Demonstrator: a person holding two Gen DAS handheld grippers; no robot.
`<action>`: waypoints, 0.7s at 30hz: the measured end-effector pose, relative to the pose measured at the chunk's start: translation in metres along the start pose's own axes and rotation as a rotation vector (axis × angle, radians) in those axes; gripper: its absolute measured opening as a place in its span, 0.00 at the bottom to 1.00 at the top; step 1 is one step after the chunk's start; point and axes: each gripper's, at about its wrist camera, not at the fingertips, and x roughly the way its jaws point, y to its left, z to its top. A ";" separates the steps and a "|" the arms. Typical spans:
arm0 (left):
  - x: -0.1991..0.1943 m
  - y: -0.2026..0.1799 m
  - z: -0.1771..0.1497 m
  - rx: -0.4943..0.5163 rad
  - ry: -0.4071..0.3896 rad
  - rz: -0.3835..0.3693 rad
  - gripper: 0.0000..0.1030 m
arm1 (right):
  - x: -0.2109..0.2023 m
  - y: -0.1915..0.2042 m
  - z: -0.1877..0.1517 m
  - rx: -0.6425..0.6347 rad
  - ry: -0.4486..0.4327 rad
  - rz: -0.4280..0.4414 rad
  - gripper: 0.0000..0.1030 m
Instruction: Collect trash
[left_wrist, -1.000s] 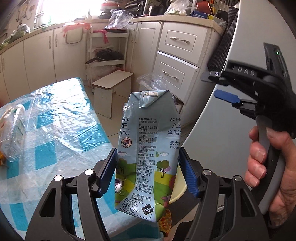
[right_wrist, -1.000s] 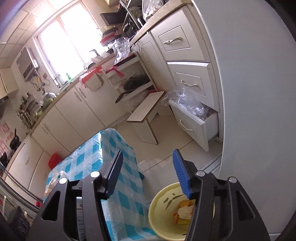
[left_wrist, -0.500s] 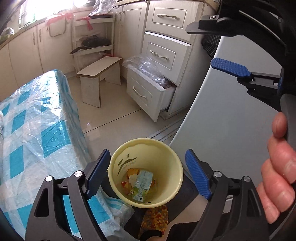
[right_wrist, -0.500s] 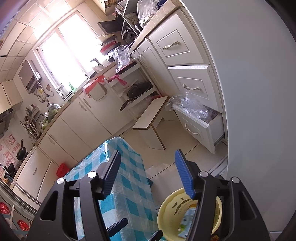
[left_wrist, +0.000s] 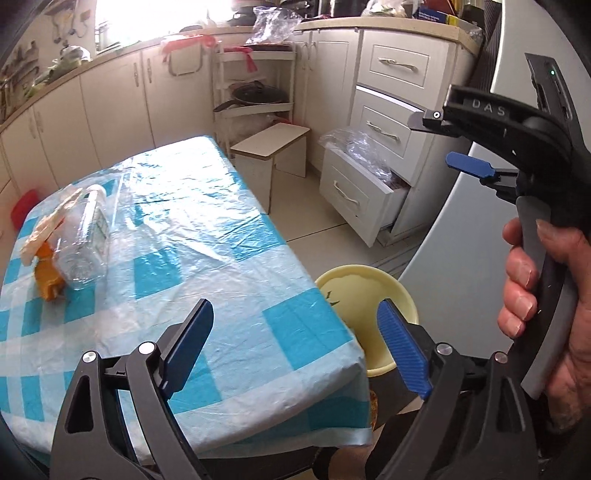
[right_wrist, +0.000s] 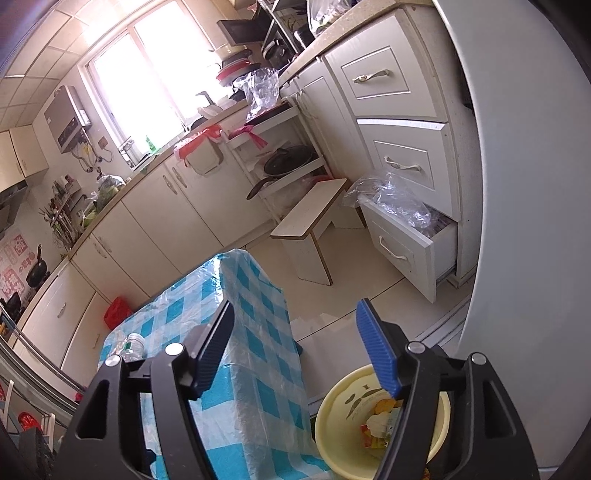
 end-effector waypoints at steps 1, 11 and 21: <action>-0.003 0.004 0.000 -0.008 -0.004 0.007 0.84 | 0.002 0.004 -0.001 -0.015 0.002 -0.001 0.65; -0.026 0.039 -0.007 -0.062 -0.059 0.058 0.84 | 0.015 0.034 -0.013 -0.121 0.009 0.013 0.65; -0.050 0.107 -0.030 -0.208 -0.130 0.186 0.84 | 0.017 0.073 -0.027 -0.263 -0.004 0.060 0.67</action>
